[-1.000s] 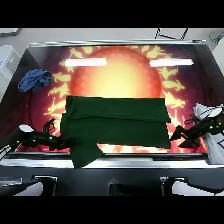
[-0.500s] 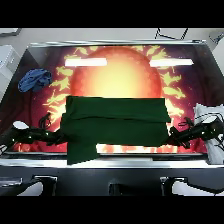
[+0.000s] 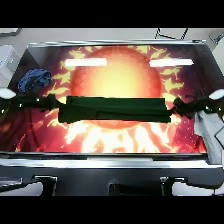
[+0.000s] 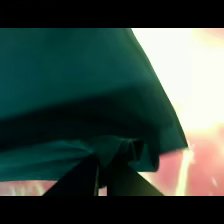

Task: Fold the clothes and pants, and hang the long-sleeved shirts on hangers.

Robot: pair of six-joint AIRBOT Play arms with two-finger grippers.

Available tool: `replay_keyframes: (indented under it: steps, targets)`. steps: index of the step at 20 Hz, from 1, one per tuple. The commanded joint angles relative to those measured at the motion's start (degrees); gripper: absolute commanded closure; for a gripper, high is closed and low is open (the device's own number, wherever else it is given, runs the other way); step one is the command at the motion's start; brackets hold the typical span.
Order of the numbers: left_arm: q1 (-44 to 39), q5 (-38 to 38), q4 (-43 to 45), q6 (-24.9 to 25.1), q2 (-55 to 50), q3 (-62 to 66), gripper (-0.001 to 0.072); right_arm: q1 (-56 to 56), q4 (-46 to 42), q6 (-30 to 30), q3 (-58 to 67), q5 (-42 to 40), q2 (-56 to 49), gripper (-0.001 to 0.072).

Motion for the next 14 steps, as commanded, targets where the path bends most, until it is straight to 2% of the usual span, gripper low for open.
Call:
replay_keyframes:
  steps: [1,4,5,6,7,8,9,12,14]
  targets:
    - [-1.9,1.03,0.11,-5.7,-11.87,12.83,0.0682,3.8,-1.7,5.33,9.81,-4.15,-8.39,0.0672]
    - [-3.56,0.79,0.04,-6.21,-18.27,15.39,0.068,5.18,-0.94,6.93,11.15,-6.12,-13.22,0.067]
    - [-4.11,0.74,0.02,-6.32,-19.76,15.41,0.066,5.64,-0.48,7.04,11.15,-6.21,-14.25,0.0649]
    - [-4.37,0.46,-0.15,-6.32,-20.68,15.45,0.053,5.62,0.44,7.02,11.17,-6.14,-14.73,0.0566]
    - [-4.26,-0.17,-0.33,-6.32,-21.03,15.5,0.0287,5.16,1.4,6.97,11.52,-5.22,-14.62,0.042]
    - [-3.54,-1.27,-0.22,-5.97,-20.96,15.82,0.0133,3.91,1.14,5.84,12.96,-2.38,-14.58,0.0173]
    - [-2.38,-3.41,-0.28,-5.2,-20.85,16.63,0.0105,2.14,0.15,1.9,14.4,0.52,-14.58,0.0014]
    - [1.33,-10.73,-0.31,-5.03,-19.58,19.23,0.0106,-3.98,-1.75,1.62,14.82,6.69,-15.41,-0.0003]
    - [2.21,-11.67,-0.33,-5.01,-17.2,19.37,0.0106,-4.61,-0.63,1.27,14.69,8.24,-17.22,-0.0003]
